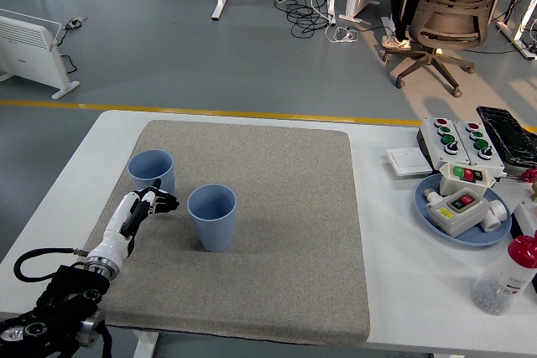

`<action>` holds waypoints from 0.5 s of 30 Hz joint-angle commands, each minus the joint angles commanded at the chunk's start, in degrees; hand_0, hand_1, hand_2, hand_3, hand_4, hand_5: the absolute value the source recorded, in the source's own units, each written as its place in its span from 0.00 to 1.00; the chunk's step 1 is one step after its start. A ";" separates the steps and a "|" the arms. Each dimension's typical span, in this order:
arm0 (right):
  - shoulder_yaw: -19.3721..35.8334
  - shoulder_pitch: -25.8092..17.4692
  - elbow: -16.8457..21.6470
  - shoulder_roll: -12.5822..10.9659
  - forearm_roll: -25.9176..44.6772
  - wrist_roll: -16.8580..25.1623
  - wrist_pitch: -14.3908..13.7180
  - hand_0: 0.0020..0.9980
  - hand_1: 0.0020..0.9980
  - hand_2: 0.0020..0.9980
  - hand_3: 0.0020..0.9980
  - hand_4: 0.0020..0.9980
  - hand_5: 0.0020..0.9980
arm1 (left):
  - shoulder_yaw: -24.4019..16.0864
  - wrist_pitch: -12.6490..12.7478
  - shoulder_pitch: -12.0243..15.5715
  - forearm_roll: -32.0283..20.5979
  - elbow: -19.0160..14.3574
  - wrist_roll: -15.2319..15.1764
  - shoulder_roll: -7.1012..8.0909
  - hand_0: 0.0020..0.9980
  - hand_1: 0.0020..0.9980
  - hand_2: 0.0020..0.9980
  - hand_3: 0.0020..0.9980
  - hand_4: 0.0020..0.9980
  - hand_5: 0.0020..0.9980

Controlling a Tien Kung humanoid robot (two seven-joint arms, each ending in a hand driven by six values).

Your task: Push cup pick cup insert cup

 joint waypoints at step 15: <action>0.36 0.17 0.12 0.46 -1.01 -0.31 0.10 0.67 0.60 0.63 0.57 0.09 0.50 | 2.85 -0.77 -5.00 -3.31 5.99 -0.40 -1.93 0.66 0.56 0.49 0.42 0.54 1.00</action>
